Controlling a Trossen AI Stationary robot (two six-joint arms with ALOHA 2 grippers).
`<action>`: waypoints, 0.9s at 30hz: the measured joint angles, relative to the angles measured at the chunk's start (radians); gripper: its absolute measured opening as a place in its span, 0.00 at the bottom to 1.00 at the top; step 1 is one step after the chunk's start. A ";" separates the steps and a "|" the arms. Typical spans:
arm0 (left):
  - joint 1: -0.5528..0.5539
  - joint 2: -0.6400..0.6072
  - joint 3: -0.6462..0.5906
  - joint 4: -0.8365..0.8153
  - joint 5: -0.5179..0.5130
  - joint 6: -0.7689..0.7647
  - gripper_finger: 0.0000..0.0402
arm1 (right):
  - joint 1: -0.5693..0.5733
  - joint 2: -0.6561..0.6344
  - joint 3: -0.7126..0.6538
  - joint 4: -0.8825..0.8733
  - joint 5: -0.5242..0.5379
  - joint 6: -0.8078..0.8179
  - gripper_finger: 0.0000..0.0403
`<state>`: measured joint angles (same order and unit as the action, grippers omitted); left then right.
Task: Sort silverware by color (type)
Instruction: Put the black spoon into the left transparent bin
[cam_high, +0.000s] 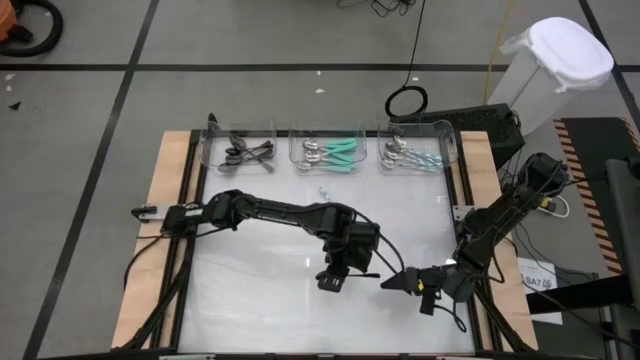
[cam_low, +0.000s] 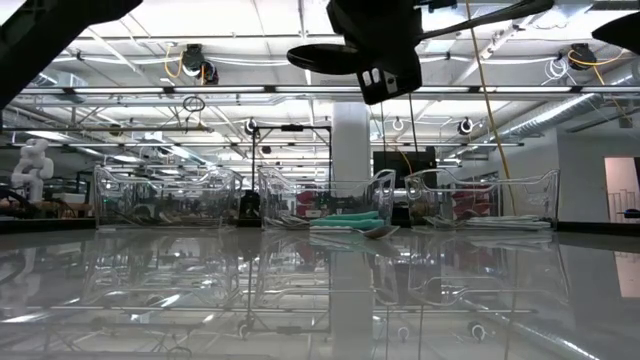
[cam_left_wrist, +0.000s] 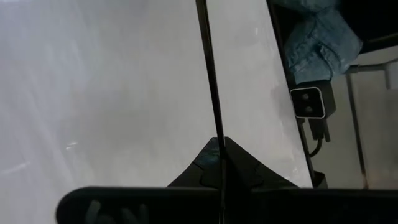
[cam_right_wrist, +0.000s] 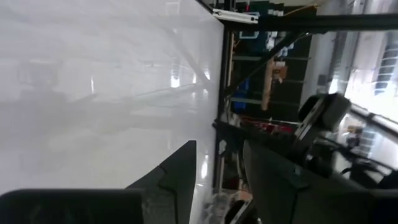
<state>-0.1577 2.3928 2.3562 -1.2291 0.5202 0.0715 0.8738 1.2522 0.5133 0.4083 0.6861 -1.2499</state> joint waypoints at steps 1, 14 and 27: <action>0.003 0.000 0.000 0.002 0.008 0.005 0.00 | 0.000 0.000 0.000 0.007 0.000 -0.017 0.32; 0.013 0.000 0.000 0.005 0.019 -0.002 0.00 | -0.014 0.000 0.000 0.029 0.099 -0.287 0.32; 0.013 0.000 0.000 0.075 0.037 -0.037 0.00 | -0.052 0.000 0.000 0.040 0.070 -0.421 0.31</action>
<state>-0.1444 2.3932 2.3560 -1.1544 0.5568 0.0349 0.8220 1.2518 0.5133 0.4480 0.7563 -1.6707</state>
